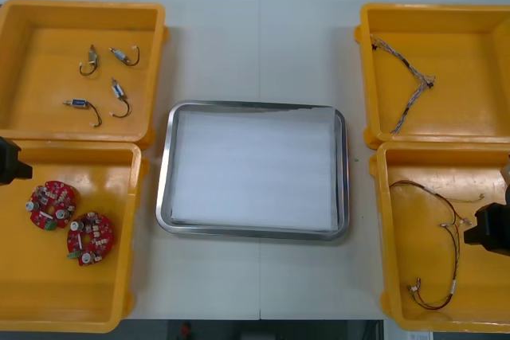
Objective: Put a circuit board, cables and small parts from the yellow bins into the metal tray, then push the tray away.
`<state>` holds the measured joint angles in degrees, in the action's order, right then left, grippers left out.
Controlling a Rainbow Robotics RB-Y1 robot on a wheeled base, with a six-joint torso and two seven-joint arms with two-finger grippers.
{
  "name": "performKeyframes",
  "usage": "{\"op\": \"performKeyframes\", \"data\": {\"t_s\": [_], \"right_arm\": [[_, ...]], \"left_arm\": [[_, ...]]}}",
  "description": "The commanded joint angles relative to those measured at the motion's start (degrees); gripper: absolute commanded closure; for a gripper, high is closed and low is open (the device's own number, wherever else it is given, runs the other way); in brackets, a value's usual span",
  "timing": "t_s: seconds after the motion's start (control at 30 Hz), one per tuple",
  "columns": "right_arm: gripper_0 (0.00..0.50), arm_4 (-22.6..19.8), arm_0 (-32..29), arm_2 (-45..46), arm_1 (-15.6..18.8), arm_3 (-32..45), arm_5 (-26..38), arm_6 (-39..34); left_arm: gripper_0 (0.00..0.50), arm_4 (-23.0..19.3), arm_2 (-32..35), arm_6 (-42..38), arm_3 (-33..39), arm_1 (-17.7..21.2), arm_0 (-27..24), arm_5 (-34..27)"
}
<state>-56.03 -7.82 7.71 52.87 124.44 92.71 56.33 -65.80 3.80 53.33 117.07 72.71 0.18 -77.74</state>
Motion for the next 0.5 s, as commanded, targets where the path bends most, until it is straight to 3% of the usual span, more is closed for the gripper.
{"op": "performKeyframes", "data": {"t_s": [0.03, 0.3, 0.5], "right_arm": [[0.000, 0.6, -3.9, 0.0, 0.7, 2.4, -2.3, -1.1], [0.000, 2.5, -5.6, -3.7, 0.7, 2.1, -5.0, -1.4], [0.000, 3.0, -4.7, -5.5, -1.1, -0.5, -4.6, -1.5]], "left_arm": [[0.000, 1.5, 0.3, -0.1, 0.7, -0.5, 3.7, 2.5], [0.000, 1.6, 0.3, -0.6, 1.8, -0.5, 7.7, 7.6], [0.000, 6.2, -2.8, -1.6, 3.5, -0.9, 8.0, 9.0]]}}
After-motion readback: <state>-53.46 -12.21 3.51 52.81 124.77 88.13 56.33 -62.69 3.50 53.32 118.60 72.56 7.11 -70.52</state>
